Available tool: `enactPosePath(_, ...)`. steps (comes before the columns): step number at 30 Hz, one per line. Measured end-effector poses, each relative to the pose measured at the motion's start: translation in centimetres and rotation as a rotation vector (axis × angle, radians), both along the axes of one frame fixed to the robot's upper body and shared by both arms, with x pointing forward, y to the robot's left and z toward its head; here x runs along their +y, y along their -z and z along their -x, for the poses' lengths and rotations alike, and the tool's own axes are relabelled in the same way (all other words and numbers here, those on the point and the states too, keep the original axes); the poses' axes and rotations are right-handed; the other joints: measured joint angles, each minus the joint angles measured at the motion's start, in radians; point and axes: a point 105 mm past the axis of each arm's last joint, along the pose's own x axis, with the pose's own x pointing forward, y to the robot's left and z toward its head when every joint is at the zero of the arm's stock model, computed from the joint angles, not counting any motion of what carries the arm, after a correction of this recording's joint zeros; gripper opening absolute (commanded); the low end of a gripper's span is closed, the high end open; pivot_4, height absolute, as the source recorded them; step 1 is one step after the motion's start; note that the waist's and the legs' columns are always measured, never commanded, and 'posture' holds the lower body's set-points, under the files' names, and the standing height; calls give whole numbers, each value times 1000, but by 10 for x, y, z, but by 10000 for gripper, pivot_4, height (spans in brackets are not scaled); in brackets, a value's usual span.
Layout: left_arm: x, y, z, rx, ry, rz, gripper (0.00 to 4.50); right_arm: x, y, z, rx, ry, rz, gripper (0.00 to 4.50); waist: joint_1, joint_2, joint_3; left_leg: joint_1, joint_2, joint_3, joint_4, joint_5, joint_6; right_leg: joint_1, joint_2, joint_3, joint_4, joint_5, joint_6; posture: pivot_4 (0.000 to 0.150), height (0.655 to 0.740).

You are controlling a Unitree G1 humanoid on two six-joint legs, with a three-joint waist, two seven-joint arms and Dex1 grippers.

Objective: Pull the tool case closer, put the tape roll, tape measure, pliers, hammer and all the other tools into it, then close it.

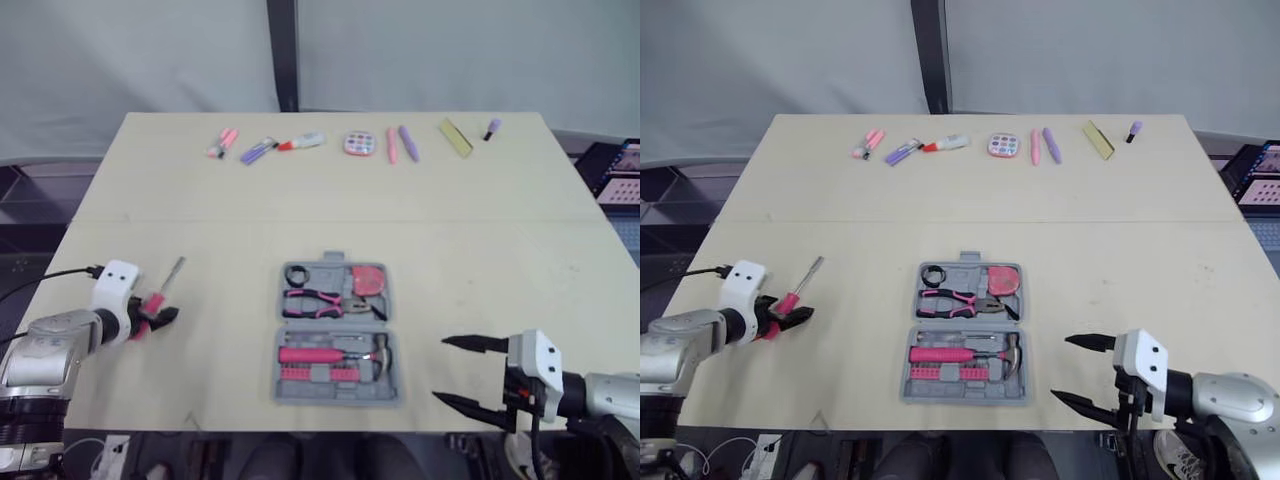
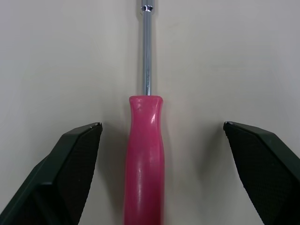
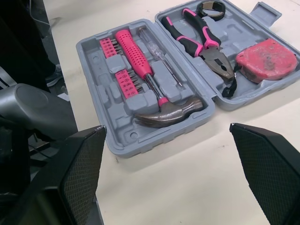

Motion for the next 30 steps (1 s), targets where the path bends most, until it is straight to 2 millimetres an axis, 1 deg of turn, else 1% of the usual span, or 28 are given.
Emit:
enactPosePath(14, -1, 1, -6, -3, 22, 7, 45000, 1, -2, 1, -8, -1, 3, 44573, 0, 0, 0, 0, 0, 0, 1, 0, 0, 0, 0, 0, 2, 0, 0, 1500, 7400)
enactPosePath(17, -3, 2, -8, -7, 26, 20, 36684, 1, -3, 0, -12, -2, 3, 45000, 1, 0, 0, 0, -1, 0, 2, 0, 0, 0, 0, 0, 2, 0, 0, 1500, 7400)
enactPosePath(18, -3, 2, -8, -9, 27, 22, 32915, 1, -3, 0, -13, -2, 3, 45000, 1, 0, -1, 0, -1, 0, 2, 0, 0, 0, 0, 0, 2, 0, 0, 1500, 7400)
enactPosePath(19, -2, 2, -9, -10, 26, 22, 26865, 1, -3, 0, -13, -2, 3, 45000, 1, 0, -1, 0, -1, 0, 2, 0, 0, 0, 0, 0, 2, 0, 0, 1500, 7400)
enactPosePath(20, -2, 2, -9, -11, 26, 21, 22611, 1, -3, 0, -13, -2, 3, 45000, 0, 0, -1, 0, -1, 0, 2, 0, 0, 0, 0, 0, 2, 0, 0, 1500, 7400)
enactPosePath(21, -2, 2, -9, -13, 26, 19, 16825, 1, -3, -1, -14, -2, 3, 45000, 0, 0, -1, 0, -1, 0, 2, 0, 0, 0, 0, 0, 2, 0, 0, 1500, 7400)
enactPosePath(22, -2, 2, -9, -14, 26, 19, 12317, 1, -3, -1, -15, -3, 3, 45000, 0, 0, -1, 0, -1, 0, 2, 0, 0, 0, 0, 0, 2, 0, 0, 1500, 7400)
enactPosePath(23, -1, 2, -10, -17, 25, 17, 6641, 1, -4, -1, -17, -3, 3, 45000, 0, 0, -1, 0, -1, 0, 2, 0, 0, 0, 0, 0, 2, 0, 0, 1500, 7400)
enactPosePath(24, -1, 1, -10, -19, 26, 17, 5280, 1, -4, -1, -17, -4, 3, 45000, 0, 0, -1, 0, -1, 0, 2, 0, 0, 0, 0, 0, 2, 0, 0, 1500, 7400)
enactPosePath(30, -1, 2, -10, -23, 32, 20, 5488, 2, -5, -2, -22, -6, 3, 45000, 0, 1, -1, 1, -1, 0, 2, 0, 0, 0, 0, 0, 3, 0, 0, 1500, 7400)
